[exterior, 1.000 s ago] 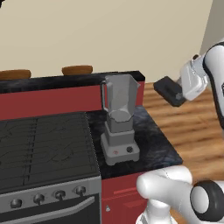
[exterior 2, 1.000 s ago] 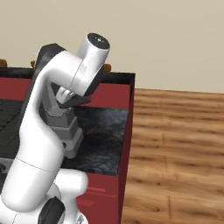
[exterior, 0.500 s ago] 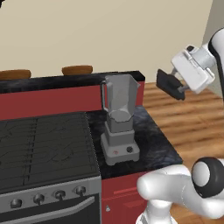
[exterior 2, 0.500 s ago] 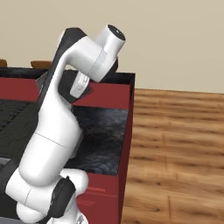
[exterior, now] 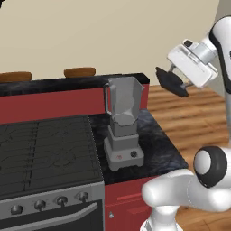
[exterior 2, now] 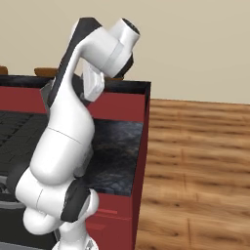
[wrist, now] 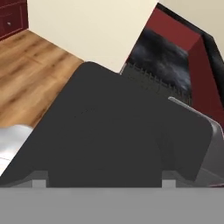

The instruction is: Grab the lime and onion from the fridge, place them in the blender, close the lid, and turn on the blender to create a marinade.

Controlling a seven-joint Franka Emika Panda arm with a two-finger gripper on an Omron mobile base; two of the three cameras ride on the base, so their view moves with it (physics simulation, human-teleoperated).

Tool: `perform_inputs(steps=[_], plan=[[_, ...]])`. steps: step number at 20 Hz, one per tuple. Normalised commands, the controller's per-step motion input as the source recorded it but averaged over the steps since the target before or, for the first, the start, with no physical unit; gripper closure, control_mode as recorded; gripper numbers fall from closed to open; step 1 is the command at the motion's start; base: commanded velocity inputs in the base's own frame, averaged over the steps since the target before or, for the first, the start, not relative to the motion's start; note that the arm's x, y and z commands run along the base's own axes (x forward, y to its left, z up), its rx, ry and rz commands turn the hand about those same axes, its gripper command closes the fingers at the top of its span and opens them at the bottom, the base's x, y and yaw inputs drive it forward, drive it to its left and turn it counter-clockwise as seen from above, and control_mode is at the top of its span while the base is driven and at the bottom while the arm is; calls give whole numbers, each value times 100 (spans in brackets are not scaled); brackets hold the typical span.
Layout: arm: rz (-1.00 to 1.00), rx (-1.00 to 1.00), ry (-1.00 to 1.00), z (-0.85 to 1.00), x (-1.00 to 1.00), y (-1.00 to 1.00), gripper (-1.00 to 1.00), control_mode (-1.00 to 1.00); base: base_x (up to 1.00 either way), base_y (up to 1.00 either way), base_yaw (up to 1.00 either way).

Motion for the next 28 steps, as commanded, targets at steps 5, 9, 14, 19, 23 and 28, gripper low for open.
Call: perform_inputs(steps=[5, 9, 14, 19, 23, 28], plan=[[0, -8, 1, 34, 13, 39, 100, -100, 0, 0, 0], [0, -7, 7, 14, 28, 32, 100, -100, 0, 0, 0], [0, -13, 10, 0, 26, 44, 100, -100, 0, 0, 0], [0, -15, 9, 0, 13, 47, 100, -100, 0, 0, 0], [0, -16, 2, 0, 0, 32, 100, -100, 0, 0, 0], [0, -17, 0, 0, 0, 23, 100, -100, 0, 0, 0]])
